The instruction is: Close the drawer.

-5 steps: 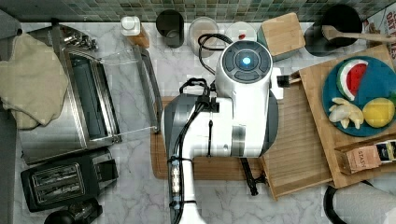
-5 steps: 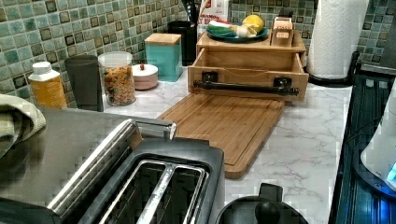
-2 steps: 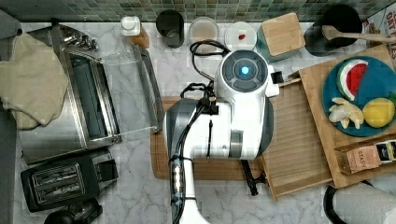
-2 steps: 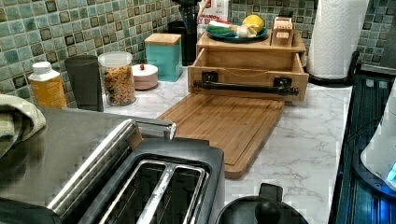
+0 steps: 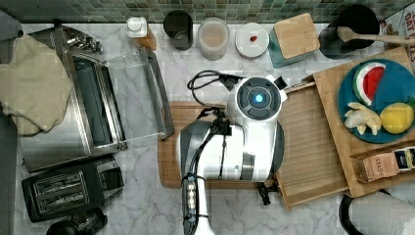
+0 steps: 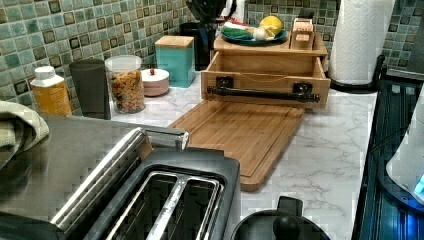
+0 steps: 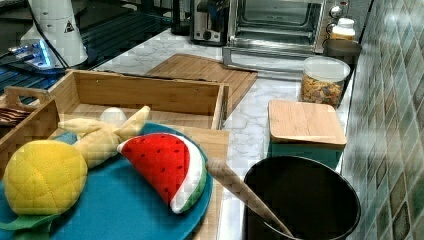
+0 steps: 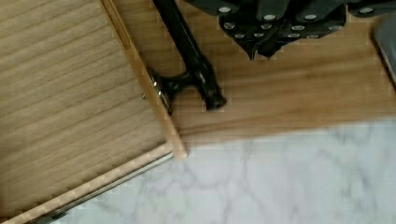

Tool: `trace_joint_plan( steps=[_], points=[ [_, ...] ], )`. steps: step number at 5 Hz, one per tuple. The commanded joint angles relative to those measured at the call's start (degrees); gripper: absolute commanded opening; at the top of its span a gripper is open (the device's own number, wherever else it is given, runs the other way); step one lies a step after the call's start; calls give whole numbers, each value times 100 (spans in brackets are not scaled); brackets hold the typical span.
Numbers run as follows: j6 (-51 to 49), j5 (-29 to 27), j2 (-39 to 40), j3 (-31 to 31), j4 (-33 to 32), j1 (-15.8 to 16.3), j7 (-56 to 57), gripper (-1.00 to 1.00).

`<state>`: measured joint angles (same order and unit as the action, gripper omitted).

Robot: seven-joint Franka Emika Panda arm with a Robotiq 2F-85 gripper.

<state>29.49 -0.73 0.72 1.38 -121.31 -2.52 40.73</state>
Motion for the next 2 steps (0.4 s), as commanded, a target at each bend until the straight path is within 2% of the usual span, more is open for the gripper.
trace_joint_plan(
  steps=[1, 2],
  points=[
    [469, -97, -475, -41, -1016, 19, 1322, -100],
    [845, -76, -664, -44, -1481, 56, 1596, -100]
  ],
)
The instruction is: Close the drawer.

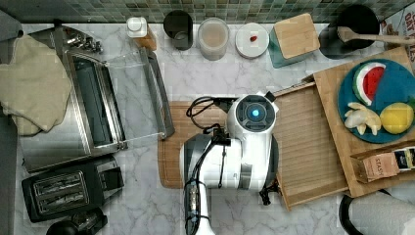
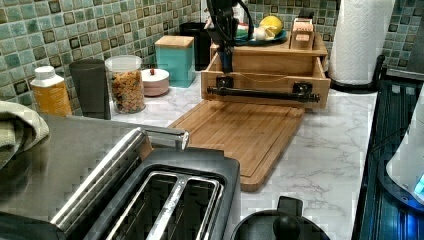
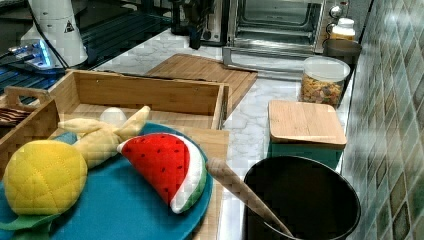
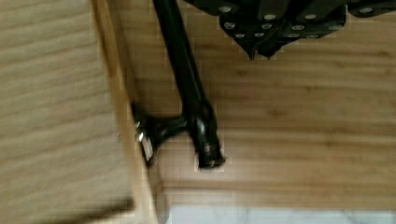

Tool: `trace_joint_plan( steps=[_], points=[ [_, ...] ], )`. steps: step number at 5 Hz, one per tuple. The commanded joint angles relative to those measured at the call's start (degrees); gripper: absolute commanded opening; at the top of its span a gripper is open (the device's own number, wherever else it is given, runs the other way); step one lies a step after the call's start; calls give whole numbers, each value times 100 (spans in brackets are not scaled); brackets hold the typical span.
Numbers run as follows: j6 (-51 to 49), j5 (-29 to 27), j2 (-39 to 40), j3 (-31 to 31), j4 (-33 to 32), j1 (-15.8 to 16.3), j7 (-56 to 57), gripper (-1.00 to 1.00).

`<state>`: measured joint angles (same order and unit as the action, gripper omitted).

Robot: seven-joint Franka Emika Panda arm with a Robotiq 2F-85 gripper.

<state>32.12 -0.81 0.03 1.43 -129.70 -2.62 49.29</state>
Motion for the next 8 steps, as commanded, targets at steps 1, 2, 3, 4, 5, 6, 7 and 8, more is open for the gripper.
trace_joint_plan(
  steps=[1, 2, 3, 4, 5, 6, 7, 8],
  points=[
    [924, 82, -703, -59, -991, 95, 977, -100],
    [1288, 113, -806, 3, -1328, 40, 1453, -100],
    [1467, 430, -699, 18, -1464, -12, 1503, -100],
    [1523, 421, -652, 52, -1571, -3, 1329, -100],
    [1938, 529, -772, 33, -1978, 7, 1074, -100],
    [1867, 602, -809, 31, -2063, -33, 1019, -100],
    [2156, 502, -733, 127, -2185, -100, 1253, -100],
    [2164, 478, -548, 266, -2012, -155, 1696, -100]
  ],
)
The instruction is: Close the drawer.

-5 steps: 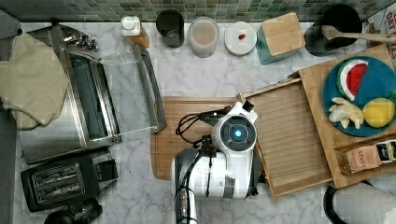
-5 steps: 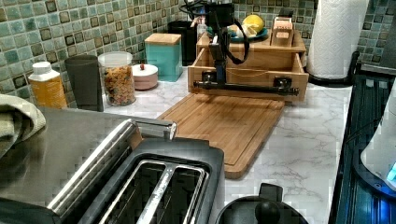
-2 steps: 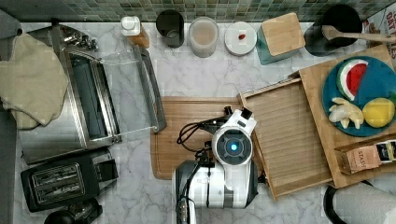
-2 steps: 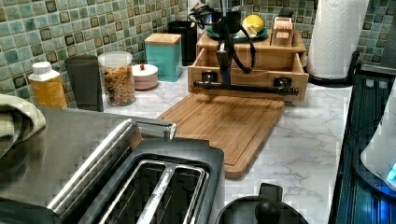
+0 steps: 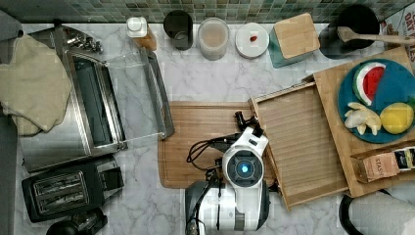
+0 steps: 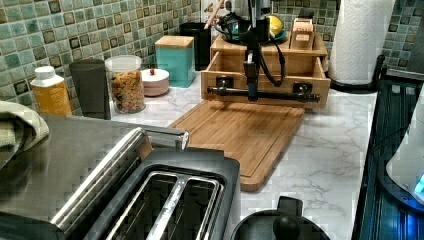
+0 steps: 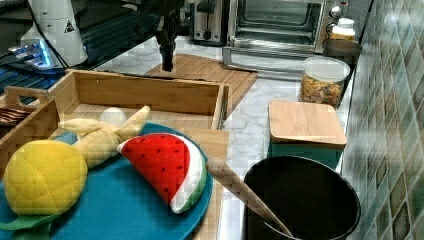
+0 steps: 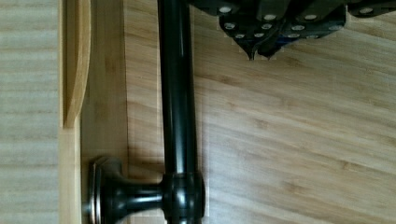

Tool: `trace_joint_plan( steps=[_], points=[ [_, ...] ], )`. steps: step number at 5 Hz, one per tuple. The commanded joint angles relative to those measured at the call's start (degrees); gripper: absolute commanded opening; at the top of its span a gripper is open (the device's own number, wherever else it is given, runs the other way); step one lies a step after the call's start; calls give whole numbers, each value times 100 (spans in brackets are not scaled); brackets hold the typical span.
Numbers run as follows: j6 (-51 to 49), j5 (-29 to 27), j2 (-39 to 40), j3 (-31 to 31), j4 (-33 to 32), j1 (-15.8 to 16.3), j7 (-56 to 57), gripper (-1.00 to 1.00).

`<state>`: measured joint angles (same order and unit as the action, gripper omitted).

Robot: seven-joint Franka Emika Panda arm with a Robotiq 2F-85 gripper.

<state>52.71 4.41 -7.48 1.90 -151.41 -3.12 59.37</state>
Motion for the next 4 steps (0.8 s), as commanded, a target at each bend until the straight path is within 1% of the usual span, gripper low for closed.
trace_joint_plan(
  steps=[1, 2, 3, 4],
  points=[
    [250, 57, 515, 323, 369, -201, 784, -100],
    [663, -52, 723, 568, 450, -255, 1233, -100],
    [524, -47, 775, 742, 727, -409, 1557, -100],
    [292, -272, 913, 999, 1162, -526, 2269, -100]
  ],
)
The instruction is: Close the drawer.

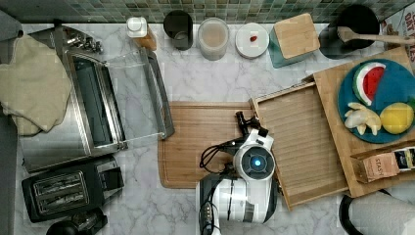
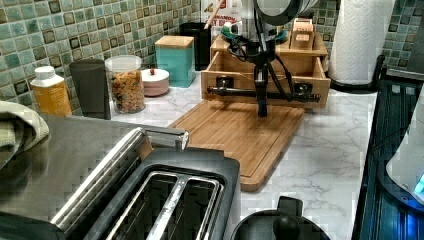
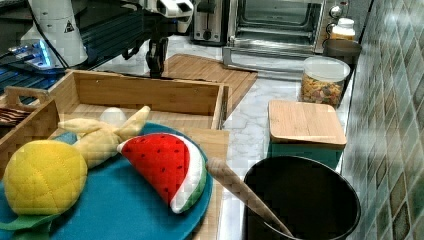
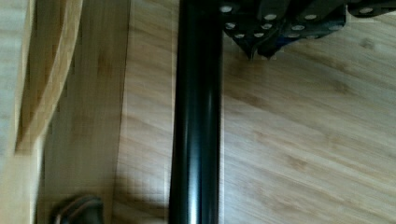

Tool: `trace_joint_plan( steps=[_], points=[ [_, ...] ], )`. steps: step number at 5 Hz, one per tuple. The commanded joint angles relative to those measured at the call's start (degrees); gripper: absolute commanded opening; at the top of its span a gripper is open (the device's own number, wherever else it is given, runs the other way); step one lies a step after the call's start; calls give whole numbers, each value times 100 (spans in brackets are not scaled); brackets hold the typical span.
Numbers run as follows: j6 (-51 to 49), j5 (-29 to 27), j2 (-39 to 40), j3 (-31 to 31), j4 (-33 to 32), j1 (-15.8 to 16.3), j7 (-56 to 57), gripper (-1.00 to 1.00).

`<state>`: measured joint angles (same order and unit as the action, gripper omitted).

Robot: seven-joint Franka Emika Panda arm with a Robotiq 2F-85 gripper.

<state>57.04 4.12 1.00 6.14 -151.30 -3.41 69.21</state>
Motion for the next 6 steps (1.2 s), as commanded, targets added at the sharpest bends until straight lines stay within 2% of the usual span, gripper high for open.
trace_joint_plan(
  steps=[1, 2, 3, 4, 5, 6],
  points=[
    [-105, -847, 500, 892, 1738, -612, 2254, -100],
    [-391, -1426, 1149, 1087, 2624, -837, 3197, -100],
    [-558, -1556, 1483, 1301, 3276, -1004, 3389, -100],
    [-963, -1244, 1590, 1454, 3828, -1168, 3250, -100],
    [-936, -504, 1481, 1696, 3905, -1021, 2493, -100],
    [-544, -291, 1373, 1925, 3814, -964, 2464, -100]
  ],
)
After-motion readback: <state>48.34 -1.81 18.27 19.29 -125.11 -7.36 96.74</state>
